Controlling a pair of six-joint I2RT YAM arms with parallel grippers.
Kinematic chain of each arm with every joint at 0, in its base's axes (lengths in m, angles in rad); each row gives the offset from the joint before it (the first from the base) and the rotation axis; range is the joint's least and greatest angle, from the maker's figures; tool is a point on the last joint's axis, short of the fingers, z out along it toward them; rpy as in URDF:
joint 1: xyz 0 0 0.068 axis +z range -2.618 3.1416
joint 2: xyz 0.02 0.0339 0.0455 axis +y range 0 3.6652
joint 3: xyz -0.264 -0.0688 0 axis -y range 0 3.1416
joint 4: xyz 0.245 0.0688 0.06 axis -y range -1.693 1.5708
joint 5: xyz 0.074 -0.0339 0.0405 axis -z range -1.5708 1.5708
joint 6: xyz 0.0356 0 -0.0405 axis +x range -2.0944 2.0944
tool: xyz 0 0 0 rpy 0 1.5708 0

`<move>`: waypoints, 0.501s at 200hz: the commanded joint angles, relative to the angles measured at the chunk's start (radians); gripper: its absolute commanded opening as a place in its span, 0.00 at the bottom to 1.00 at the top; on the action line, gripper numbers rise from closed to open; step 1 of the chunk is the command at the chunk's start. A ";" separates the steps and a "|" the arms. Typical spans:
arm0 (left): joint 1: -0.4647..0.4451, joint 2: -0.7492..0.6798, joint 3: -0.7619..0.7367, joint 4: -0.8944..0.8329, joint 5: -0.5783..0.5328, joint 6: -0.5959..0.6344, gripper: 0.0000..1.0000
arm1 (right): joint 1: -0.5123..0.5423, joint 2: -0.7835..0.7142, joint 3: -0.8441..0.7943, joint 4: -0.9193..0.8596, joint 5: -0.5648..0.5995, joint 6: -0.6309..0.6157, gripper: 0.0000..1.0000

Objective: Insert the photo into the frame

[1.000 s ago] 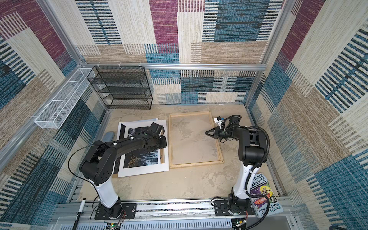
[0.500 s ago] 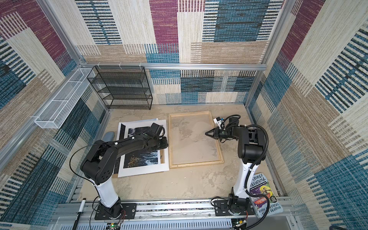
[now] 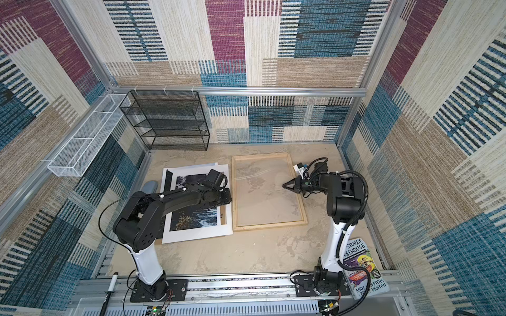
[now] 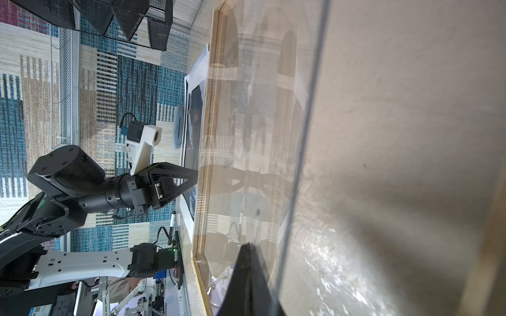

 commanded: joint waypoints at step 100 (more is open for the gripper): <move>-0.001 0.017 -0.006 0.044 0.009 0.001 0.28 | -0.010 0.008 0.021 -0.036 0.038 -0.044 0.01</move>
